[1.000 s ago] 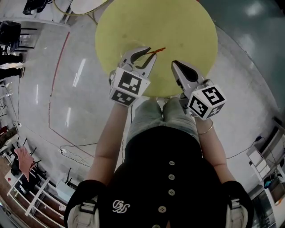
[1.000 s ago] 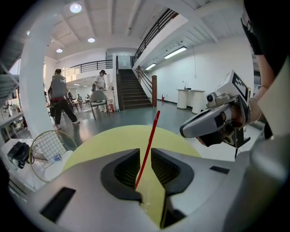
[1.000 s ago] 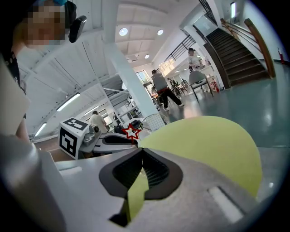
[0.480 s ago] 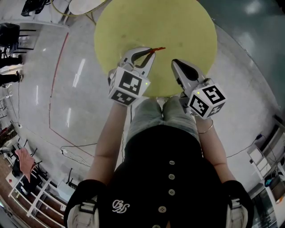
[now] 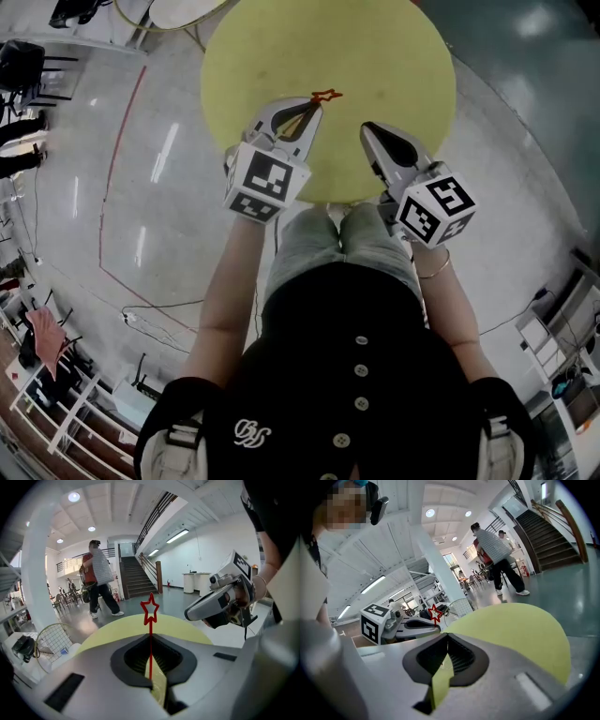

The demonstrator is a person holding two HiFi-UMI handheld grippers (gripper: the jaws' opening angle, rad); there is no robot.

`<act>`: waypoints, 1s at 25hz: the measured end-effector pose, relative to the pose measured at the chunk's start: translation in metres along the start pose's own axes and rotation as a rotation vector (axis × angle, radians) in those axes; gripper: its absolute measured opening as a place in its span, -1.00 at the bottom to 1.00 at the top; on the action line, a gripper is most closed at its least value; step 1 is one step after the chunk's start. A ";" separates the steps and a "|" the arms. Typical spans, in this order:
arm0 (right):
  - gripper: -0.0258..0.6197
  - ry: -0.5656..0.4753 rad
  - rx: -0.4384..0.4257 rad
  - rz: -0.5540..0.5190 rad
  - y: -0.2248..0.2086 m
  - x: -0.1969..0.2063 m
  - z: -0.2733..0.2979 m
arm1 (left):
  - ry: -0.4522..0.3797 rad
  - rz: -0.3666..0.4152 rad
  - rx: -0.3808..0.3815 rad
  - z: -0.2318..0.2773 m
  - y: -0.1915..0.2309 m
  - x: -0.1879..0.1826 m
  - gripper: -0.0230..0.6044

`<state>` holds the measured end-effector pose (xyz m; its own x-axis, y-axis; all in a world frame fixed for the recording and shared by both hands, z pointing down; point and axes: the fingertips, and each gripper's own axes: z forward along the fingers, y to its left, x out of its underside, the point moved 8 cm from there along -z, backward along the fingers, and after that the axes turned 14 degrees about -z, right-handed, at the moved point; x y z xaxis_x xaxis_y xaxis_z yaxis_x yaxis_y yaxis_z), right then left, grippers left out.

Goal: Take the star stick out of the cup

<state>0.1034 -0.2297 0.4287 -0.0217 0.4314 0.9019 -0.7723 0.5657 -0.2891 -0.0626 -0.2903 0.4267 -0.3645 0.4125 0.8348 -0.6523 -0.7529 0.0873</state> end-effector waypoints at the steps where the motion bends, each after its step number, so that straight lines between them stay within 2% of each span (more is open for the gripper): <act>1: -0.91 -0.001 -0.006 -0.004 0.000 -0.001 -0.001 | -0.006 0.001 -0.006 -0.001 -0.001 -0.001 -0.88; 7: -0.91 -0.004 -0.041 -0.025 0.010 -0.006 -0.006 | -0.070 -0.037 -0.040 -0.014 -0.007 -0.007 -0.88; 14: -0.91 -0.016 -0.078 -0.051 0.023 -0.018 0.011 | -0.163 -0.098 -0.094 -0.038 0.012 -0.009 -0.88; 19: -0.91 -0.038 -0.094 -0.084 0.030 -0.032 0.017 | -0.239 -0.150 -0.128 -0.056 0.022 -0.015 -0.88; 25: -0.91 -0.055 -0.115 -0.118 0.036 -0.045 0.019 | -0.339 -0.173 -0.162 -0.076 0.020 -0.025 -0.88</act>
<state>0.0641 -0.2421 0.3838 0.0275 0.3198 0.9471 -0.6936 0.6884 -0.2123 -0.1169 -0.2766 0.3658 -0.0183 0.3136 0.9494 -0.7907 -0.5856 0.1782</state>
